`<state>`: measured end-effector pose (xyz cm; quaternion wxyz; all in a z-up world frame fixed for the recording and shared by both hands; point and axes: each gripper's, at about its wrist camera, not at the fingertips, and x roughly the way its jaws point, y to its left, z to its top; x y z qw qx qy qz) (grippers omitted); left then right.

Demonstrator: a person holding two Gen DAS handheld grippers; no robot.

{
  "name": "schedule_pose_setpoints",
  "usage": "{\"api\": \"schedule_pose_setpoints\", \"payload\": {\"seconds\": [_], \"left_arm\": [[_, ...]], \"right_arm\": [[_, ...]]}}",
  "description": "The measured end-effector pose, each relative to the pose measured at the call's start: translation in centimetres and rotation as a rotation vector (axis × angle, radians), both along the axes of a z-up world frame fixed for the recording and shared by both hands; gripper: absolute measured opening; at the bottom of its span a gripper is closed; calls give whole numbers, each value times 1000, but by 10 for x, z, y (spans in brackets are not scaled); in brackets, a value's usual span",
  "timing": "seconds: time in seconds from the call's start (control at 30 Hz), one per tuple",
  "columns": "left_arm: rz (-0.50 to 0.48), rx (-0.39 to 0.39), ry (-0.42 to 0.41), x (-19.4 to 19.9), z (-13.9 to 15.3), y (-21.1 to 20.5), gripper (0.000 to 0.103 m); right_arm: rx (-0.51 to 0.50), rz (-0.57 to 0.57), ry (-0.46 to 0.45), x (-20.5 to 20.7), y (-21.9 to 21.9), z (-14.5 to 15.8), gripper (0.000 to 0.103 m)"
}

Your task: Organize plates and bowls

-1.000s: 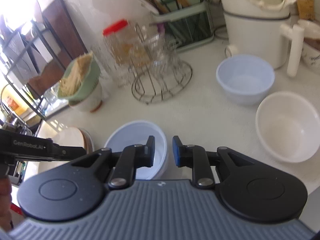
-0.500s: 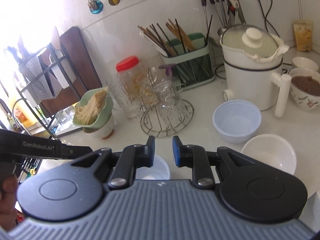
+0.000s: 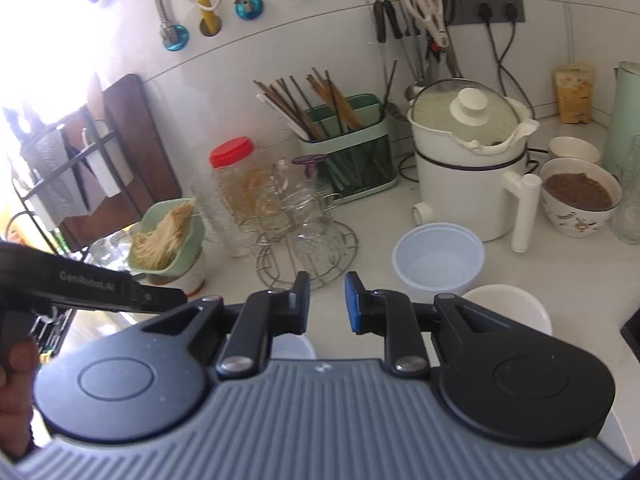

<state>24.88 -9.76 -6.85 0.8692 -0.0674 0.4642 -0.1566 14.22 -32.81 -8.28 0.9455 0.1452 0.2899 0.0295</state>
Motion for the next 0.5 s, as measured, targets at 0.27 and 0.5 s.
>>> {"api": "schedule_pose_setpoints", "payload": {"seconds": [0.27, 0.5], "left_arm": [[-41, -6, 3, 12, 5, 5, 16], [-124, -3, -24, 20, 10, 1, 16]], "right_arm": [[-11, -57, 22, -2, 2, 0, 23], [-29, -106, 43, -1, 3, -1, 23]]}}
